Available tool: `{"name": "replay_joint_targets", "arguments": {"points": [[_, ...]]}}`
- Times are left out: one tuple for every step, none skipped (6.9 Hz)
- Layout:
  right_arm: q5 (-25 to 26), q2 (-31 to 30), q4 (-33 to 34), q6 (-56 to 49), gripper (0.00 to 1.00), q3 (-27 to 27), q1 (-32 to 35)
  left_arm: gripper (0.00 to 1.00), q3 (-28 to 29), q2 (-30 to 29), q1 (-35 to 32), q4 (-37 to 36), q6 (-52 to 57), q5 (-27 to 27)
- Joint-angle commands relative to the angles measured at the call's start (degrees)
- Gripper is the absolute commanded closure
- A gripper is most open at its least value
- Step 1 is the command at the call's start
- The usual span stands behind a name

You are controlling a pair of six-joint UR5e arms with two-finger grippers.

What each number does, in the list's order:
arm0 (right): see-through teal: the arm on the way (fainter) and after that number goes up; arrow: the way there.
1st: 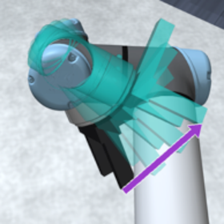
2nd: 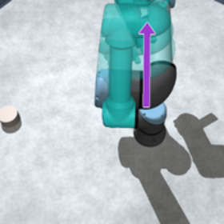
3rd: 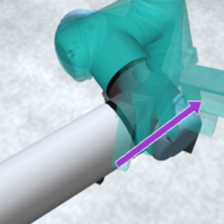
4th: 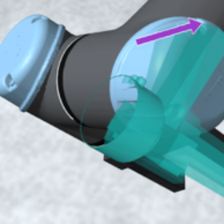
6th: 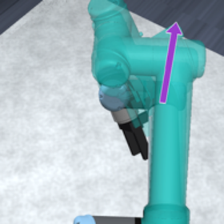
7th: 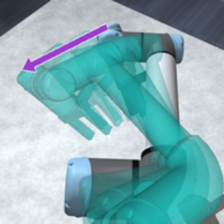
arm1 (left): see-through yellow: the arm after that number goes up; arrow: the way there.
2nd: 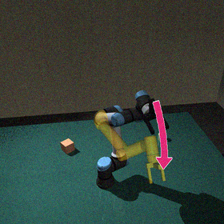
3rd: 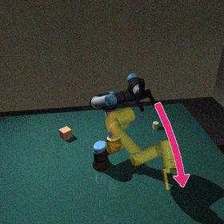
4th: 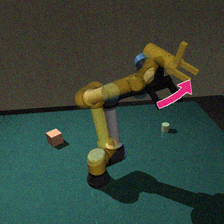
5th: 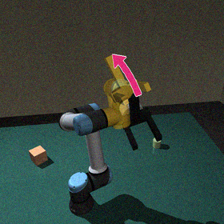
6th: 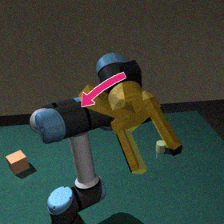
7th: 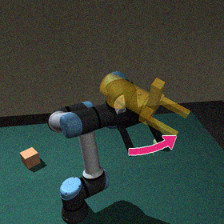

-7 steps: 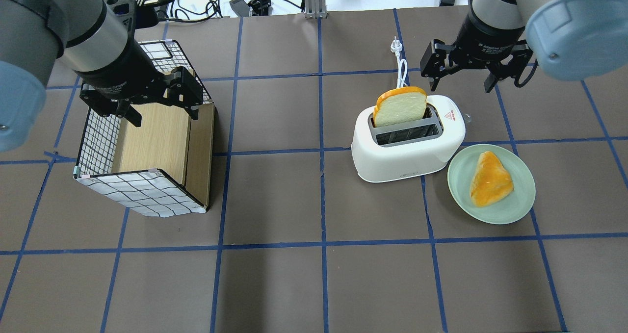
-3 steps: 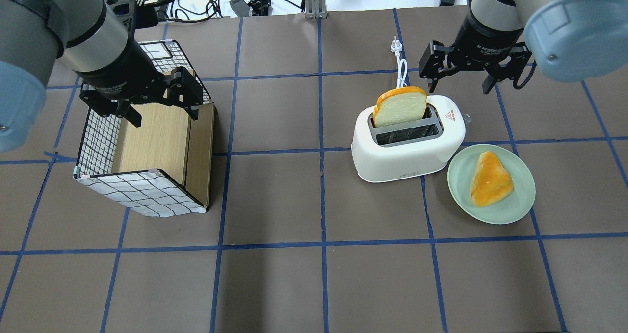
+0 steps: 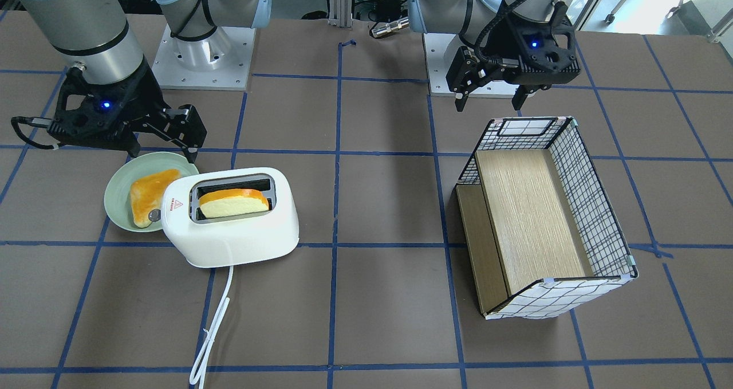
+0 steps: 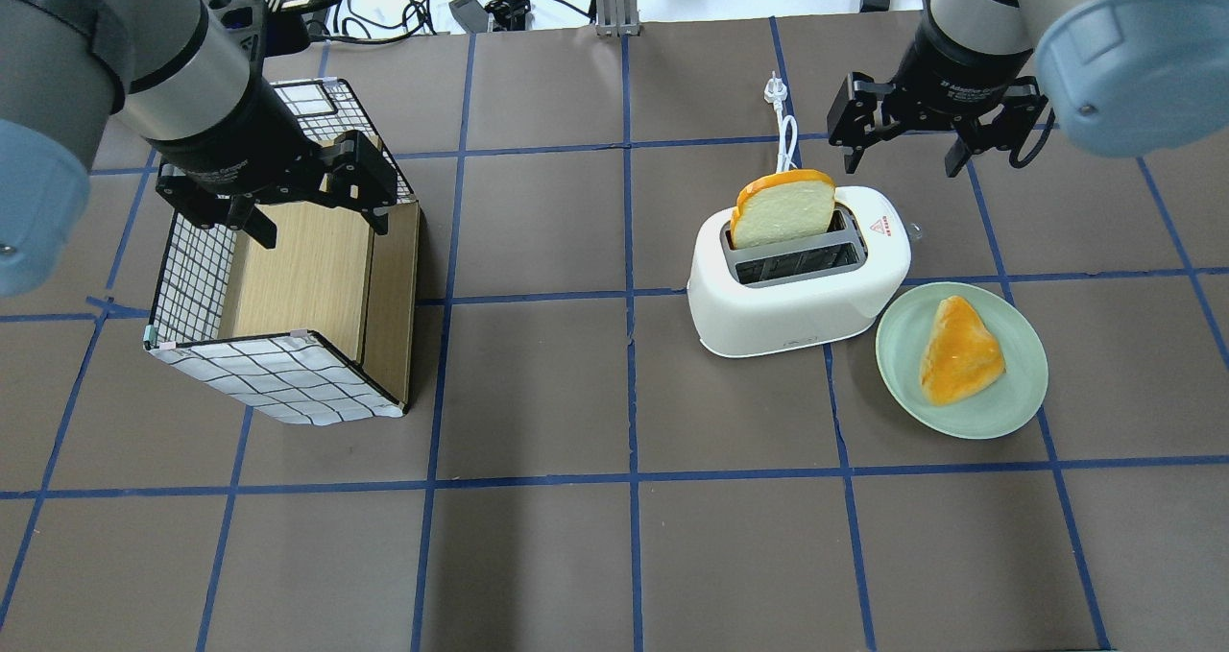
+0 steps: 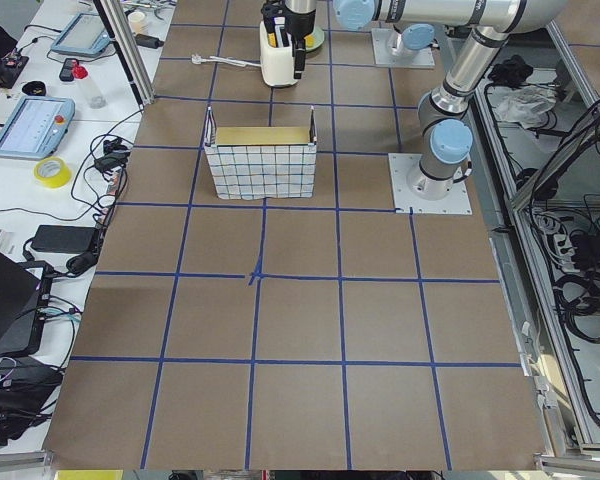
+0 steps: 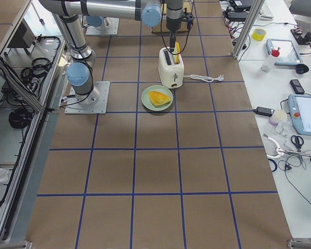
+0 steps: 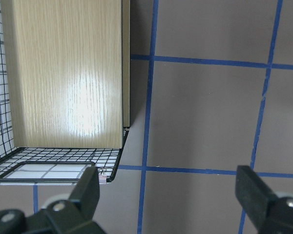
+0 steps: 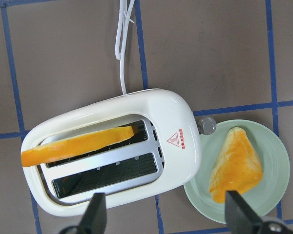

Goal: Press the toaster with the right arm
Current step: 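Move the right gripper to the toaster's side lever, farther from the robot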

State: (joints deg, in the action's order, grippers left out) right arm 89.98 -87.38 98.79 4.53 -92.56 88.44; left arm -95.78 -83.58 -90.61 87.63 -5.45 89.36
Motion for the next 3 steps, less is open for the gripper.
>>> {"name": "replay_joint_targets", "arguments": {"points": [[-1.55,0.28,0.79,-1.26,0.91,-0.25,-2.39,0.0,-0.02,0.0,0.0,0.0,0.0,-0.06],[-3.13,0.54,0.62,-2.49,1.0,-0.51,-4.4,0.0,0.06,0.0,0.0,0.0,0.0,-0.06],[-6.36,0.72,0.53,-6.51,1.0,-0.69,-7.73,0.0,0.07,0.0,0.0,0.0,0.0,0.03]]}}
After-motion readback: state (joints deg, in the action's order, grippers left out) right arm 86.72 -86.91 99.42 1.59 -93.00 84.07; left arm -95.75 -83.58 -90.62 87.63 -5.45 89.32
